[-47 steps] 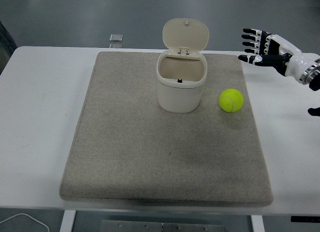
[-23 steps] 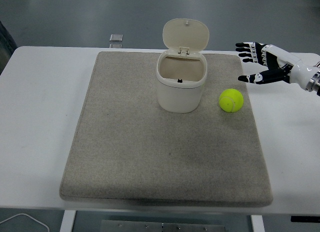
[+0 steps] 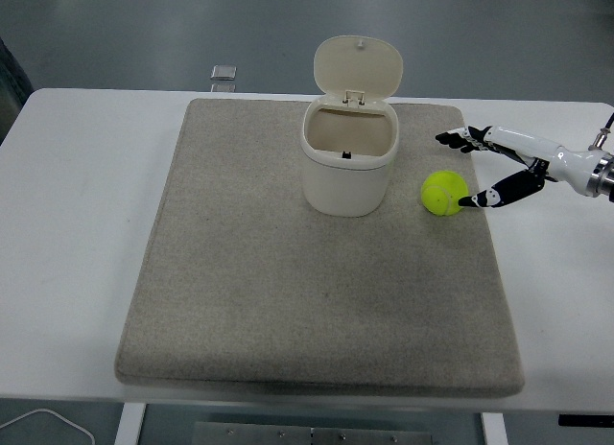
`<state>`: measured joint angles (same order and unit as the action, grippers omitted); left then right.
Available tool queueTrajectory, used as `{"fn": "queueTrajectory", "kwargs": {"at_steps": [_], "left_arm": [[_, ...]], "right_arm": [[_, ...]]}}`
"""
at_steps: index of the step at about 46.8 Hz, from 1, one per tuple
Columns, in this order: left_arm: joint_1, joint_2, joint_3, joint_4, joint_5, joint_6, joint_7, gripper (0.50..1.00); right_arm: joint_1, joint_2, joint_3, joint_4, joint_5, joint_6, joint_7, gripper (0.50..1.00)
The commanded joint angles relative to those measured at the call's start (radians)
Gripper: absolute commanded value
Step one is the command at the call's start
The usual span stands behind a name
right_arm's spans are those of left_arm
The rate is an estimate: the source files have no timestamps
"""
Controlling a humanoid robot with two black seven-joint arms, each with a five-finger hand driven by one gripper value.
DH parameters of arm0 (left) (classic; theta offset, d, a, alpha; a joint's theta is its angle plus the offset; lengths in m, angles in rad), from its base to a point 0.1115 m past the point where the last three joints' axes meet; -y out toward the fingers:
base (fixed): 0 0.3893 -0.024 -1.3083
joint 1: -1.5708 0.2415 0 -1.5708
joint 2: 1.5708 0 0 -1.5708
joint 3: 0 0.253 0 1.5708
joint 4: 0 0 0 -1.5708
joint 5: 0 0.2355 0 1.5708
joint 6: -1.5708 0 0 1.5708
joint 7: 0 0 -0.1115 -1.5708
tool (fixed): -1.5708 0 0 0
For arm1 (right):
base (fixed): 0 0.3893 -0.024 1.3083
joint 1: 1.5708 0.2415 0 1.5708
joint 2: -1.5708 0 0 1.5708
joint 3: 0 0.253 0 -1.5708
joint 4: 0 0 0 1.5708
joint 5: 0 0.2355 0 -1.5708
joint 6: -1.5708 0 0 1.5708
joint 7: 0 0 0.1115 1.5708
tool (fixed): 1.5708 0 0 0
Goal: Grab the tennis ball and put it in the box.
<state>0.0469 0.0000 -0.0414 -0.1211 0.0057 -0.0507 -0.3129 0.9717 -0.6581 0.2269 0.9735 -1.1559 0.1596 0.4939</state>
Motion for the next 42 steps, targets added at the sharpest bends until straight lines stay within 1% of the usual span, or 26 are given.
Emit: {"fn": "queueTrajectory", "kwargs": {"at_steps": [1, 11, 15, 30, 34, 42], "left_arm": [[0.001, 0.000, 0.000, 0.000, -0.001, 0.000, 0.000, 0.992], [0.001, 0.000, 0.000, 0.000, 0.000, 0.000, 0.000, 0.992], [-0.001, 0.000, 0.000, 0.000, -0.001, 0.000, 0.000, 0.992], [-0.001, 0.000, 0.000, 0.000, 0.000, 0.000, 0.000, 0.992], [0.001, 0.000, 0.000, 0.000, 0.000, 0.000, 0.000, 0.992], [0.001, 0.000, 0.000, 0.000, 0.000, 0.000, 0.000, 0.992]], "right_arm": [[0.002, 0.000, -0.018, -0.001, -0.021, -0.029, -0.001, 0.924], [0.007, 0.014, -0.072, -0.001, -0.065, -0.086, -0.006, 0.924], [0.005, 0.023, -0.072, -0.002, -0.068, -0.103, -0.011, 0.924], [0.005, 0.063, -0.072, -0.018, -0.070, -0.124, -0.014, 0.924], [0.005, 0.080, -0.073, -0.041, -0.071, -0.140, -0.015, 0.924], [0.002, 0.103, -0.073, -0.078, -0.071, -0.146, -0.015, 0.921]]}}
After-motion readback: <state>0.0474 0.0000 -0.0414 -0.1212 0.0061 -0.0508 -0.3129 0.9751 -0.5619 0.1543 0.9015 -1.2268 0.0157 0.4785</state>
